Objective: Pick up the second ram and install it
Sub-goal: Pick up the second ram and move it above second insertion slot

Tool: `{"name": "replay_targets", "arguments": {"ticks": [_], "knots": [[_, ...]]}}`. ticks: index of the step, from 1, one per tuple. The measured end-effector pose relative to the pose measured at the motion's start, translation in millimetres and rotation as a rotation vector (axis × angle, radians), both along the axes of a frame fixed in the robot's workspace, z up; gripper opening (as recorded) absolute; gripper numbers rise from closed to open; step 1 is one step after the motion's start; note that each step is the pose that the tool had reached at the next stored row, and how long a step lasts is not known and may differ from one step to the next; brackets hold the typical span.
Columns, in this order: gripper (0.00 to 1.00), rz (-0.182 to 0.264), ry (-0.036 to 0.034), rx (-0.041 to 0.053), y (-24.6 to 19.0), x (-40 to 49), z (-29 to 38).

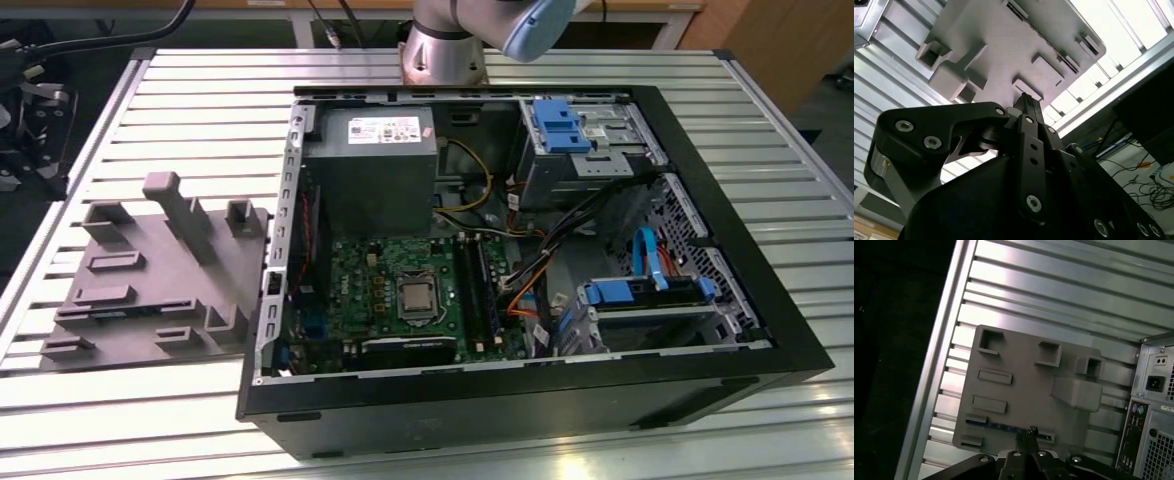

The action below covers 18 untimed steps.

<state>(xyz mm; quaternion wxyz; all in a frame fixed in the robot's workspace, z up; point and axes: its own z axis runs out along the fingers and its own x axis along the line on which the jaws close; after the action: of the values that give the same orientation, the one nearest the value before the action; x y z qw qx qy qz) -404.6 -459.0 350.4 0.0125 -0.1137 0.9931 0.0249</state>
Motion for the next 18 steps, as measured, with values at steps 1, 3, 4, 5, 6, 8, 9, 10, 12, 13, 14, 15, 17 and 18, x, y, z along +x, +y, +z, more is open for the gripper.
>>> {"name": "replay_targets", "arguments": {"ticks": [1,3,4,5,6,8,9,10,12,13,14,15,17,18], "knots": [[0.11,0.011,0.0000,0.0000,0.0,0.0,0.0],[0.11,0.034,0.0000,0.0000,0.0,0.0,0.0],[0.11,0.046,0.0000,0.0000,0.0,0.0,0.0],[0.11,0.058,0.0000,0.0000,0.0,0.0,0.0],[0.11,0.071,0.0000,0.0000,0.0,0.0,0.0],[0.11,0.095,0.0000,0.0000,0.0,0.0,0.0],[0.11,0.107,0.0000,0.0000,0.0,0.0,0.0],[0.11,0.119,0.0000,0.0000,0.0,0.0,0.0],[0.11,0.144,0.0000,0.0000,0.0,0.0,0.0],[0.11,0.204,0.0000,0.0000,0.0,0.0,0.0],[0.11,0.235,0.0000,0.0000,0.0,0.0,-0.1],[0.11,0.249,0.0000,0.0000,0.0,0.0,-0.1],[0.11,0.277,0.0001,-0.0001,0.0,0.0,-0.1],[0.11,0.290,0.0000,0.0000,0.0,0.0,-0.1]]}}
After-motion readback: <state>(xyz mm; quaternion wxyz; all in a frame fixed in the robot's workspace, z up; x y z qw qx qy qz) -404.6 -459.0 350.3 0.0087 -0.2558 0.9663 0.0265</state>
